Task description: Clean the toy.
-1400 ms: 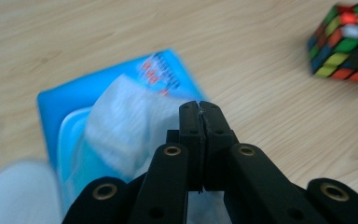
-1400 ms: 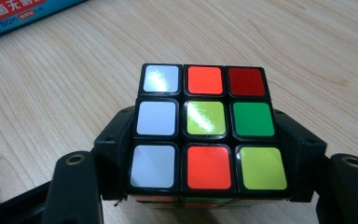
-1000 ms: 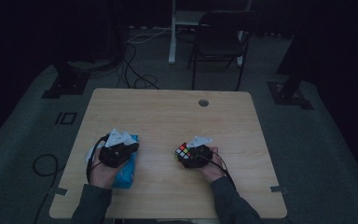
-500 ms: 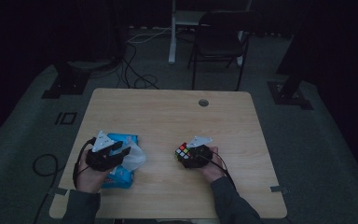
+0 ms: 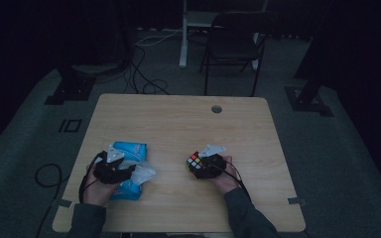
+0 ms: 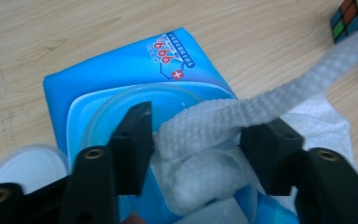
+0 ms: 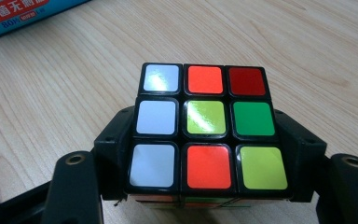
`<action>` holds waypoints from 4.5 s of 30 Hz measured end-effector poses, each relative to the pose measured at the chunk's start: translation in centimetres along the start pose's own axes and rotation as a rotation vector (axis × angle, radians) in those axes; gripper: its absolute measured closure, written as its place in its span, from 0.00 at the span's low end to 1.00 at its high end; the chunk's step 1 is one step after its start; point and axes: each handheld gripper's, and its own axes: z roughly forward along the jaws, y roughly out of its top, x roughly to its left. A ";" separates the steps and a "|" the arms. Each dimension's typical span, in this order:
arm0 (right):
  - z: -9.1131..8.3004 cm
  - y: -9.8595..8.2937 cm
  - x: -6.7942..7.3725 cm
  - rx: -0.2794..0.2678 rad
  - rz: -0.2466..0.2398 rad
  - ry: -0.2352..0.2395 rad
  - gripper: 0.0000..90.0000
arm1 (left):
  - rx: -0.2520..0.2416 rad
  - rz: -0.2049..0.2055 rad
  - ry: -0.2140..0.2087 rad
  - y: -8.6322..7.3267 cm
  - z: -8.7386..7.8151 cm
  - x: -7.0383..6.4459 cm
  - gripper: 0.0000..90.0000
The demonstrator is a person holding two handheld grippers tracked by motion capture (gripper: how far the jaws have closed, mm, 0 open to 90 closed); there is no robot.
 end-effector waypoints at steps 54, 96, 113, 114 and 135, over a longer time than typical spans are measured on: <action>0.4 -0.4 -0.1 0.021 -0.016 0.005 0.37 | -0.238 0.071 -0.158 6.9 -1.4 -4.4 0.96; -1.1 0.7 1.9 -0.056 -0.066 0.028 0.37 | -0.193 0.126 -0.274 8.3 6.0 -10.5 0.96; -1.2 0.7 2.2 -0.058 -0.082 0.039 0.37 | -0.201 0.153 -0.248 9.1 8.0 -11.4 0.95; -1.2 0.7 2.2 -0.058 -0.084 0.040 0.37 | -0.204 0.156 -0.247 9.1 8.0 -11.4 0.95; -1.3 0.7 2.4 -0.065 -0.100 0.048 0.37 | -0.239 0.184 -0.239 9.1 8.2 -12.3 0.95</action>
